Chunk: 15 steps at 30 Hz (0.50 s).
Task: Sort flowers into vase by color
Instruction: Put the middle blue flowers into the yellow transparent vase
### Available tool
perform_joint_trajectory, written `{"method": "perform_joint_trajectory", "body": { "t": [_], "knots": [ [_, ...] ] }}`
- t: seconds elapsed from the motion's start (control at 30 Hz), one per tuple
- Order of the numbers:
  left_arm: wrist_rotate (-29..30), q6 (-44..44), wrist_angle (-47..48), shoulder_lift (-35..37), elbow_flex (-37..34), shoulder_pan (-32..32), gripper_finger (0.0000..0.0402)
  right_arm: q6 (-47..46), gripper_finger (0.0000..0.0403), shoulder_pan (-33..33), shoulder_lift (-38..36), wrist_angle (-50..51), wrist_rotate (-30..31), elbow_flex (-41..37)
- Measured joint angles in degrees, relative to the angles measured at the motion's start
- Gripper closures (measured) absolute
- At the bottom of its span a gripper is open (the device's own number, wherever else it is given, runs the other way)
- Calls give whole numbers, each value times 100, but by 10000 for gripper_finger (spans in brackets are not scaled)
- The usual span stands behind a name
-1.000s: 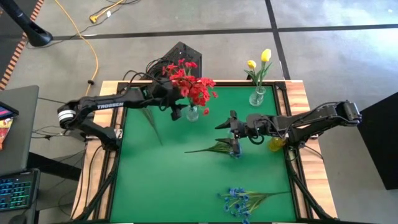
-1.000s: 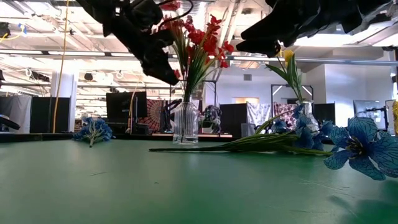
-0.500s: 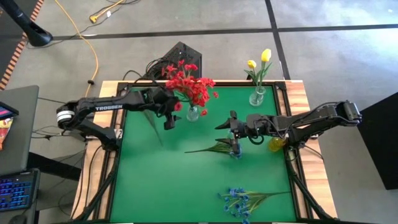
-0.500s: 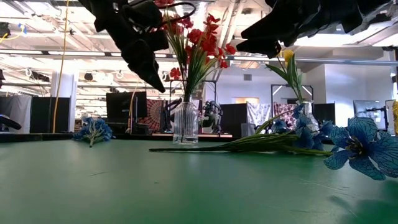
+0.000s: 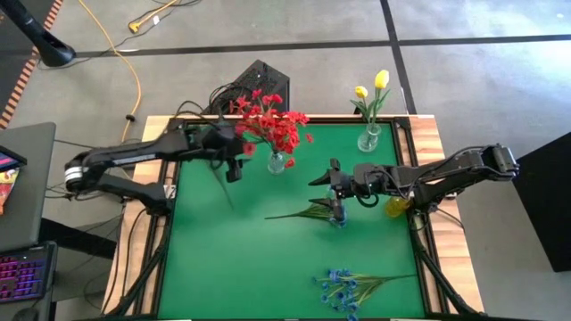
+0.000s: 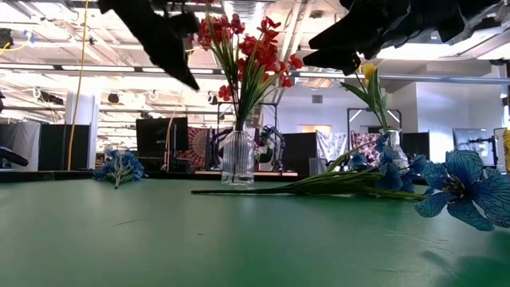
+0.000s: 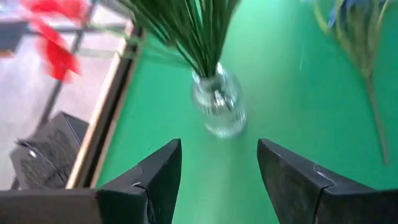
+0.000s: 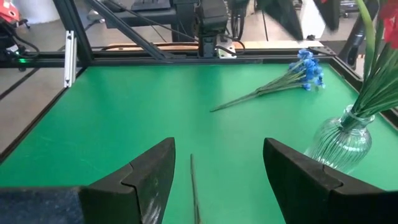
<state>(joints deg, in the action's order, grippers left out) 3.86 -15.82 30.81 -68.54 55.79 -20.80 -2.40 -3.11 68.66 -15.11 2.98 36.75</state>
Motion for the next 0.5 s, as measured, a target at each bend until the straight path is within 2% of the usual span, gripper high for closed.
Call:
{"method": "perform_joint_trajectory", "body": {
  "t": [0.27,0.5],
  "knots": [
    [-281,297,-103,1111,0,2,203,-128,132,0,0,-6,0,0],
    [-801,783,-118,1902,0,102,203,-218,132,-26,-2,-24,0,0]
  ]
}}
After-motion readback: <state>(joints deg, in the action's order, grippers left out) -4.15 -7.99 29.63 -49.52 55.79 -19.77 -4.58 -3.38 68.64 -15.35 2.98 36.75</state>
